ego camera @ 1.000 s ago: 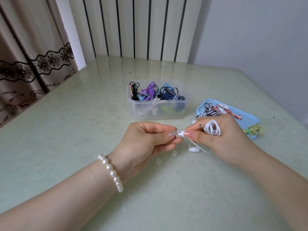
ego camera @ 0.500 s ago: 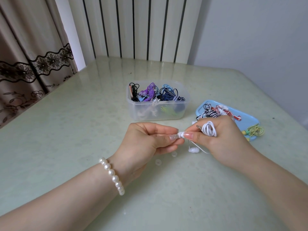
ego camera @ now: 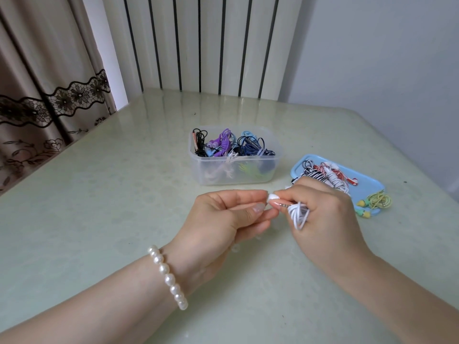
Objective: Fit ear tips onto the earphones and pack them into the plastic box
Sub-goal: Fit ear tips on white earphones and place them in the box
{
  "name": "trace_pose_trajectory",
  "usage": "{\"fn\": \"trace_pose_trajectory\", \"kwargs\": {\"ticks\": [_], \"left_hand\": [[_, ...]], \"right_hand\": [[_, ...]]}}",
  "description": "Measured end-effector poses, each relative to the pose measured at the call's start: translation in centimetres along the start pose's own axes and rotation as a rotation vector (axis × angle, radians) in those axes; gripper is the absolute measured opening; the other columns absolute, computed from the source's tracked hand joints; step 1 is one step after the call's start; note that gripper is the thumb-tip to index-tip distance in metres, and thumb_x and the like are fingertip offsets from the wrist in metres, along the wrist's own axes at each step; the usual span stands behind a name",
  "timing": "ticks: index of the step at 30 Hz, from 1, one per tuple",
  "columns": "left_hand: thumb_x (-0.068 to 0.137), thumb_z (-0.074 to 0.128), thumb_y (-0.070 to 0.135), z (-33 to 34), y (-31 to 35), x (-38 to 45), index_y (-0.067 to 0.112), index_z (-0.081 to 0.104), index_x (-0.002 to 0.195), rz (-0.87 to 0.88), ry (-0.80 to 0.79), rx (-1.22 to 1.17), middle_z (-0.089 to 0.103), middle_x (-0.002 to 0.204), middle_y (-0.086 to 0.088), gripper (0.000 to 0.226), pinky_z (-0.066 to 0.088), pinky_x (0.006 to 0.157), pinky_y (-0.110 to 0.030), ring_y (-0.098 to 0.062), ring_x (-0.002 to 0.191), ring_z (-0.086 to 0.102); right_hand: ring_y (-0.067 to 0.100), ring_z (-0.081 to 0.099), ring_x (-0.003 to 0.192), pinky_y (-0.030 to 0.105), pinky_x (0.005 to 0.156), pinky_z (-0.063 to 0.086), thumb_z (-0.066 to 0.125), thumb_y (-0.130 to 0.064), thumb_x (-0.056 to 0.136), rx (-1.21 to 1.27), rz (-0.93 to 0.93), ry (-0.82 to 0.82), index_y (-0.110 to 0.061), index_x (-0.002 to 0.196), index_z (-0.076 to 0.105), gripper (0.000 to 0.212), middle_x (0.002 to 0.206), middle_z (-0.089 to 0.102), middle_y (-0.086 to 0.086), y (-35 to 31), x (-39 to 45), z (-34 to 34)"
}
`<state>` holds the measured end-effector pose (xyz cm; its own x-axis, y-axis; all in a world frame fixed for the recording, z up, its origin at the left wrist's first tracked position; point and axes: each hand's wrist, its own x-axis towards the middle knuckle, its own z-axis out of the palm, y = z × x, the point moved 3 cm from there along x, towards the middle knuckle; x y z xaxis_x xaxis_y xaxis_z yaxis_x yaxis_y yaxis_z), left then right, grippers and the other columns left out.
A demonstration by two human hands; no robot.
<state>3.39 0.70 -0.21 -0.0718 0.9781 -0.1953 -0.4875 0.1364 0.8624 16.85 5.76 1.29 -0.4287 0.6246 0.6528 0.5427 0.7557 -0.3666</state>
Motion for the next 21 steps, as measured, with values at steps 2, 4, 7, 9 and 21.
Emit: {"fn": "trace_pose_trajectory", "kwargs": {"ticks": [2, 4, 7, 9, 21], "left_hand": [[0.081, 0.055, -0.008, 0.1, 0.2, 0.1, -0.003, 0.064, 0.098, 0.007, -0.005, -0.012, 0.071, 0.094, -0.020, 0.020, 0.058, 0.071, -0.025, -0.025, 0.086, 0.070], [0.082, 0.055, -0.005, -0.1, 0.5, 0.3, 0.000, 0.064, 0.097, 0.026, 0.011, -0.017, 0.071, 0.093, -0.018, 0.019, 0.057, 0.073, -0.027, -0.025, 0.085, 0.070], [0.083, 0.054, -0.003, -0.7, 1.0, 0.8, -0.001, 0.065, 0.094, 0.042, 0.034, -0.004, 0.072, 0.092, -0.017, 0.015, 0.056, 0.074, -0.028, -0.024, 0.084, 0.071], [0.084, 0.055, -0.002, -1.2, 1.4, 1.1, -0.001, 0.066, 0.089, 0.055, 0.049, 0.025, 0.072, 0.087, -0.016, 0.012, 0.056, 0.073, -0.028, -0.023, 0.081, 0.071], [0.082, 0.057, -0.006, -3.6, 3.4, 2.1, -0.002, 0.066, 0.080, 0.056, 0.068, 0.203, 0.071, 0.074, -0.011, 0.010, 0.055, 0.059, -0.021, -0.014, 0.060, 0.067]], "right_hand": [[0.007, 0.051, 0.059, 0.016, 0.057, 0.039, 0.068, -0.021, 0.073, 0.152, 0.122, -0.024, -0.014, 0.076, 0.073, 0.009, 0.065, 0.061, -0.004, 0.3, 0.4, -0.3], [0.006, 0.052, 0.058, 0.015, 0.058, 0.040, 0.072, -0.025, 0.074, 0.382, 0.300, -0.052, -0.016, 0.071, 0.073, 0.010, 0.063, 0.064, 0.002, 0.6, 0.9, -0.7], [0.009, 0.043, 0.050, 0.018, 0.052, 0.036, 0.069, -0.012, 0.077, 0.589, 0.466, -0.089, -0.021, 0.071, 0.074, 0.012, 0.050, 0.054, -0.002, 1.0, 1.7, -1.8], [0.011, 0.040, 0.047, 0.031, 0.058, 0.039, 0.067, -0.010, 0.076, 0.678, 0.518, -0.112, -0.015, 0.076, 0.075, 0.010, 0.045, 0.050, -0.005, 1.2, 2.2, -2.3], [0.013, 0.048, 0.048, 0.022, 0.049, 0.038, 0.070, -0.008, 0.072, 0.908, 0.634, -0.193, 0.002, 0.080, 0.068, 0.013, 0.054, 0.056, 0.004, -1.7, 13.9, -2.1]]}}
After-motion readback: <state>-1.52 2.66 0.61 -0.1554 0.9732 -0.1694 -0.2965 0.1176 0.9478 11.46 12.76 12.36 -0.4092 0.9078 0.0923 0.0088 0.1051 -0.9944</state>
